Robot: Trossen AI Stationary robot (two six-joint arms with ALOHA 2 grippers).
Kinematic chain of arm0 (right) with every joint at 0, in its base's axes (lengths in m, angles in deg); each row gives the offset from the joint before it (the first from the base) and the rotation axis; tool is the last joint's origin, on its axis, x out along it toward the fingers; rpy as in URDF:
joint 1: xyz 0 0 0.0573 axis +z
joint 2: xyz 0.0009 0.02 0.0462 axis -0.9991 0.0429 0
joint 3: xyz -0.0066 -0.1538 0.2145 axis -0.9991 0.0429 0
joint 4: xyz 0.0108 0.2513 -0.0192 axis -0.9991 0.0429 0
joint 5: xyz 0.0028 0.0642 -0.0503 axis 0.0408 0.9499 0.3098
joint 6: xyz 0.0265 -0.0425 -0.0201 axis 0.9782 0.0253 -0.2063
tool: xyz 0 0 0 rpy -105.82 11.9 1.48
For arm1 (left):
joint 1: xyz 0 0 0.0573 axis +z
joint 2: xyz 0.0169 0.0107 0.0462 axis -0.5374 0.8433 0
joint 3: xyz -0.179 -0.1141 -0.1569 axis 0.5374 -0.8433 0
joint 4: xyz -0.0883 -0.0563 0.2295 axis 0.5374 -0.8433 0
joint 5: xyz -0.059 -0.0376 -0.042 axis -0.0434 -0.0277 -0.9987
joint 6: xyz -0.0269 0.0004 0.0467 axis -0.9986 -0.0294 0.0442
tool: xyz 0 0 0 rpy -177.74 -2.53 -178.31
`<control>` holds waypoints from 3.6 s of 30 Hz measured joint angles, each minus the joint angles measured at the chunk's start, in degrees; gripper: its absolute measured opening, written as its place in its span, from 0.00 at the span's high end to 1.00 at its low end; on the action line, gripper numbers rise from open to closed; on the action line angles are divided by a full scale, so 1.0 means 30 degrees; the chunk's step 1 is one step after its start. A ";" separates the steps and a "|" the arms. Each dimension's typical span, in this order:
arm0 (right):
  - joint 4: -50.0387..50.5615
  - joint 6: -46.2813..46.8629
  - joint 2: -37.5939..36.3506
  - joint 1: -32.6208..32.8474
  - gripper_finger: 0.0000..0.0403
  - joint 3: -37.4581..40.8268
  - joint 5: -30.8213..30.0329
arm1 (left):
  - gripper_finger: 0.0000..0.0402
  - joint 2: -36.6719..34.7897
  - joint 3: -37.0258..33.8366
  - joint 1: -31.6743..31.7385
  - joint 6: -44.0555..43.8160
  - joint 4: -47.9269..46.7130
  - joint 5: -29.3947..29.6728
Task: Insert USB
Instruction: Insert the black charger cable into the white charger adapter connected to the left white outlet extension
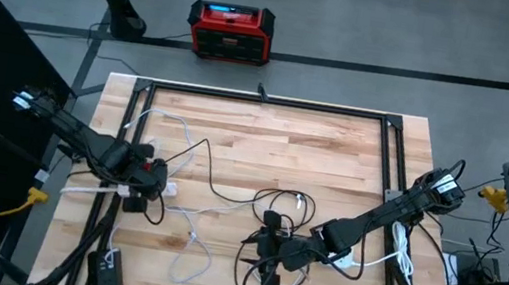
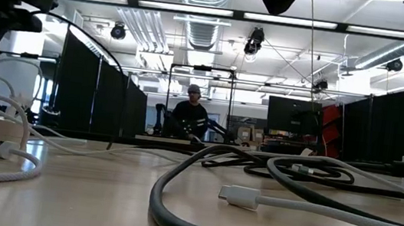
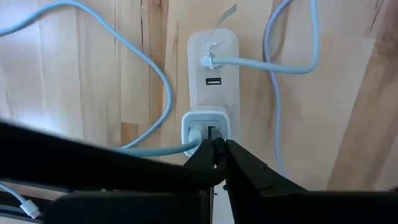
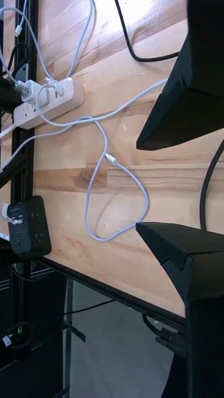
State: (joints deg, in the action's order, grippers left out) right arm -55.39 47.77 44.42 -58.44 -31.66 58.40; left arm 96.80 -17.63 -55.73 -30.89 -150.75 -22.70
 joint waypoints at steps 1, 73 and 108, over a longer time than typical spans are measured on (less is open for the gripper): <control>0.0006 0.0000 0.0000 0.0000 0.54 0.0000 0.0000 | 0.97 0.0000 0.0000 0.0000 0.0064 -0.0020 0.0011; 0.0022 0.0008 0.0007 0.0350 0.54 0.0022 0.0015 | 0.97 -0.1056 -0.1734 -0.0663 -0.2468 0.1215 -0.0147; 0.0021 0.0022 0.0007 0.0474 0.54 0.0022 0.0051 | 0.97 -0.1043 -0.2149 -0.0656 -0.3169 0.1662 -0.0267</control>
State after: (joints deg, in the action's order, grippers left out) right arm -55.33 47.84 44.44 -57.02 -31.59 58.55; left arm 93.67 -24.08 -57.70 -40.40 -145.77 -23.50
